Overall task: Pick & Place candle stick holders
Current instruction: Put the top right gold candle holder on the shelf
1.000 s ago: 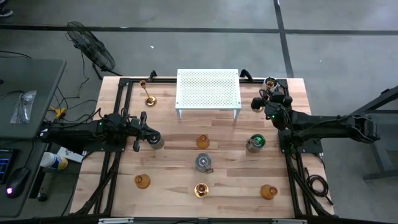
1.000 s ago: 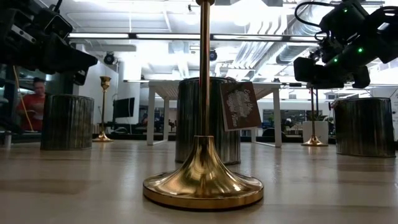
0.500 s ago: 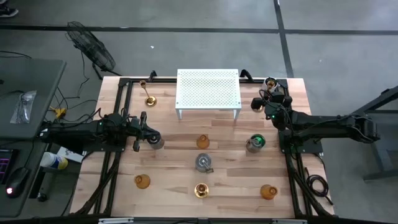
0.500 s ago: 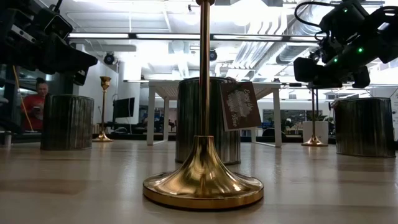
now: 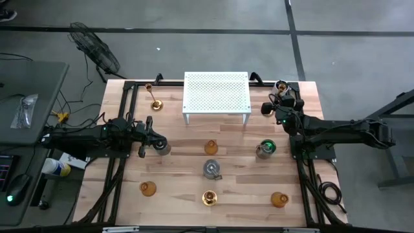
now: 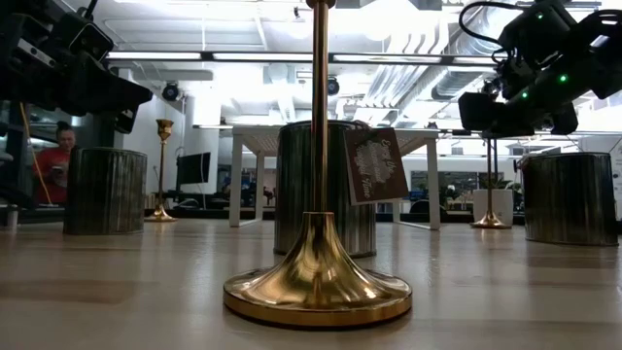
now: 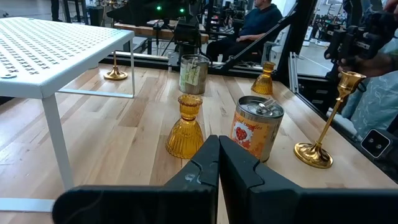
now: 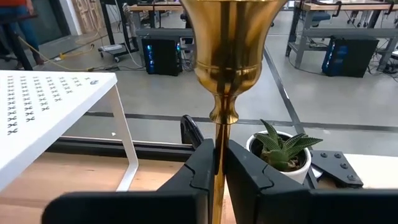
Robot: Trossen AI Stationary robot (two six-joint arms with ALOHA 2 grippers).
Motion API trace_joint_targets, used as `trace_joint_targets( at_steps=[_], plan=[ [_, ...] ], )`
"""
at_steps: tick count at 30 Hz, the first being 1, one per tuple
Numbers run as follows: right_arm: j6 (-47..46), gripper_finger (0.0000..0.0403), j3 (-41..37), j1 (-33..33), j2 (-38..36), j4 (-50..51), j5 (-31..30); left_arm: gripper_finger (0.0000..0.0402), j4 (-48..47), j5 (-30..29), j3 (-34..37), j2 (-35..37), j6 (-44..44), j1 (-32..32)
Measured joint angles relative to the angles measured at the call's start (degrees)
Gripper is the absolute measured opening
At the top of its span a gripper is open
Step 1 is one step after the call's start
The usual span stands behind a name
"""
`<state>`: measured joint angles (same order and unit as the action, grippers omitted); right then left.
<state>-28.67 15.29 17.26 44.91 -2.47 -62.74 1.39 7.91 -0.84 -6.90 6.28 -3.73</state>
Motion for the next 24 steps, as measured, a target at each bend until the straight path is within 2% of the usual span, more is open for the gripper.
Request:
trace_joint_targets(
  at_steps=[4,8,15,19,24],
  plan=[
    [0.8,0.0021,0.8,0.0,0.0,-0.2,0.0,0.0000,0.0,0.0,0.0,0.0,0.0,0.0],
    [6.4,0.0021,4.0,0.0,0.0,0.3,0.0,0.0000,0.0,0.0,0.0,0.0,0.0,0.0],
    [13.2,0.0021,13.4,0.2,0.1,5.5,-0.1,0.0000,0.0,0.0,0.0,0.0,0.0,0.0],
    [14.0,0.0020,20.1,1.3,1.4,10.5,0.1,0.0000,0.0,0.0,0.0,0.0,0.0,0.0],
    [14.1,0.0020,27.8,3.8,4.4,14.2,6.3,0.0000,0.0,0.0,0.0,0.0,0.0,0.0]
  ],
)
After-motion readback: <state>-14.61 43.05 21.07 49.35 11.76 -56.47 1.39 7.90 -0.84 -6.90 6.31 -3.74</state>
